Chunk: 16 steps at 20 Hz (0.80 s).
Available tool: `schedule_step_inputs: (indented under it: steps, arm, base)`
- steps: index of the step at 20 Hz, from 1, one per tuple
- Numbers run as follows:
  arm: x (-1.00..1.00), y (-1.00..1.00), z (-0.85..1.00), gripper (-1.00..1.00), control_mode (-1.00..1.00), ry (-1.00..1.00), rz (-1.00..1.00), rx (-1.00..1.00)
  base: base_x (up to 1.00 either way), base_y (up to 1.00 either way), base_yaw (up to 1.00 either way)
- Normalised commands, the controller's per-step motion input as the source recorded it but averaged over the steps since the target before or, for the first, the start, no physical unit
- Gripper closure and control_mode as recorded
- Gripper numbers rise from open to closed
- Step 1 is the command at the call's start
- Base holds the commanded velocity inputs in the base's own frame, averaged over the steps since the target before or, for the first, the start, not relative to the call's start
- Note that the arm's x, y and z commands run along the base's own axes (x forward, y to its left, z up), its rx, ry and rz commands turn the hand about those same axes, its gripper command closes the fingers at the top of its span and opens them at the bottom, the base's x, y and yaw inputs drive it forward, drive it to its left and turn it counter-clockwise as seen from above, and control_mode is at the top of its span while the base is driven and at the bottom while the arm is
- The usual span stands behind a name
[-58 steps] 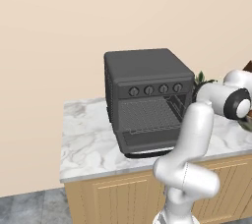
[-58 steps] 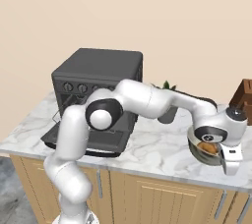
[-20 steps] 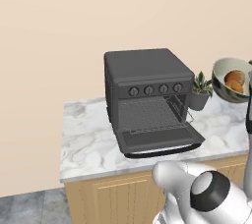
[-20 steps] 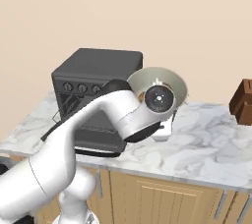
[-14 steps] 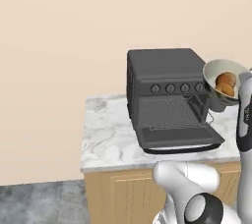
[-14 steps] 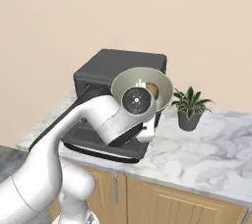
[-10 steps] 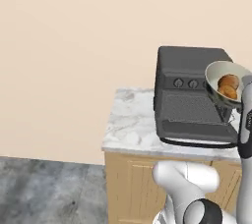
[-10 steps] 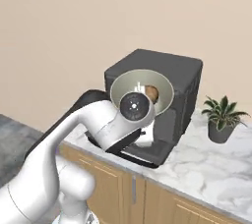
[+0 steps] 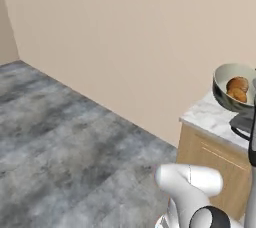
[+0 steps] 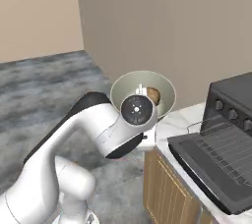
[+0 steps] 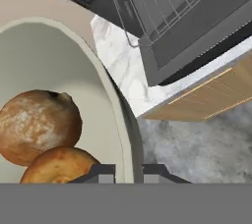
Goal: Pick up the heated bread from the toaster oven and place it in the bowl. Then move the bread bowl to the dining counter.
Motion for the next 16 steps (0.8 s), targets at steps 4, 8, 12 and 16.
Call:
schedule_step_inputs:
  steps: [4,8,12,16]
  arm:
    - [0.0,0.0,0.0,1.0,1.0,0.0,0.0,0.0]
    - [0.0,0.0,0.0,1.0,1.0,0.0,0.0,0.0]
    - [0.0,0.0,0.0,1.0,1.0,0.0,0.0,0.0]
    - [0.0,0.0,0.0,1.0,1.0,0.0,0.0,0.0]
  base:
    - [-0.06,0.22,1.0]
    - [0.0,0.12,1.0]
    - [0.05,0.08,0.98]
    - [0.79,0.03,0.75]
